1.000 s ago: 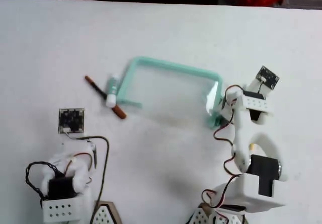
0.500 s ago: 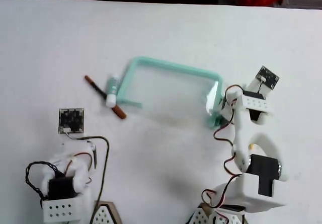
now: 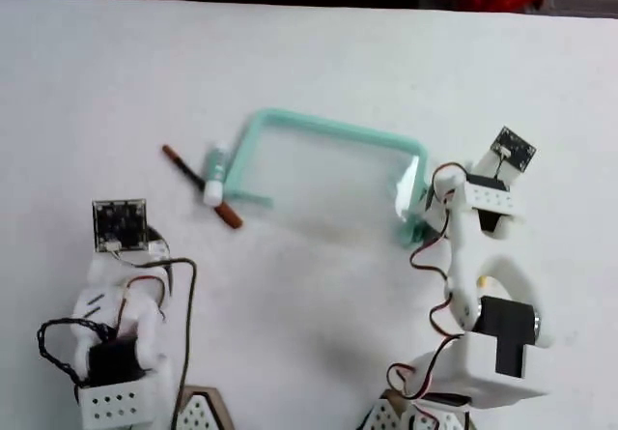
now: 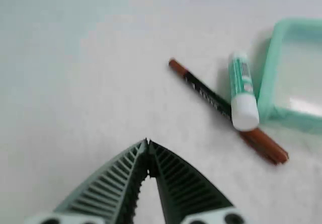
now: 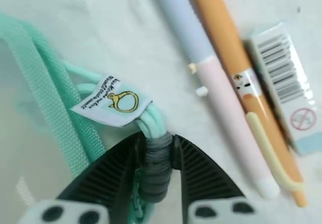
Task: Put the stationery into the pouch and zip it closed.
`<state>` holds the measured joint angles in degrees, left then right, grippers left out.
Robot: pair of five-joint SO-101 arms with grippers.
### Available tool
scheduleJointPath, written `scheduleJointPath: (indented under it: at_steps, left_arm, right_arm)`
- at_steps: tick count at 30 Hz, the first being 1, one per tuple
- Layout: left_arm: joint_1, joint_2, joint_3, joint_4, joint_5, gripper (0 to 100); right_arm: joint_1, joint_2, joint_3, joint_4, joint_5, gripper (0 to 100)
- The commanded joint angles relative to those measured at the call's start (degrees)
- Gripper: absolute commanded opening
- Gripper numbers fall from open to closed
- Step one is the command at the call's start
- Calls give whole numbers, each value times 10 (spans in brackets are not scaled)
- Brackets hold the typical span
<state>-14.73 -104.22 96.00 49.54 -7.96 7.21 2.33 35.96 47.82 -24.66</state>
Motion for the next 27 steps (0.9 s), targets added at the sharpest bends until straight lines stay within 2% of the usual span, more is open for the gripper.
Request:
scheduleJointPath:
  at_steps: [1,5,12,15,21,27]
  left_arm:
    - [-4,-5,-27,-127,-47,24]
    - [23,-5,-31,-178,-18,24]
    - [95,-4,-18,-164,30,24]
    - [106,-4,1,-155,-5,24]
    - [108,-4,11,-105,-159,24]
    - [107,-4,11,-90,-166,24]
  right_arm:
    - [7,-23,-11,5,55,18]
    - [6,-23,-11,5,97,18]
    - [3,-23,-11,3,99,18]
    - [3,-23,-11,3,99,18]
    - [2,-23,-11,2,99,18]
    - [-17,-23,-11,2,99,18]
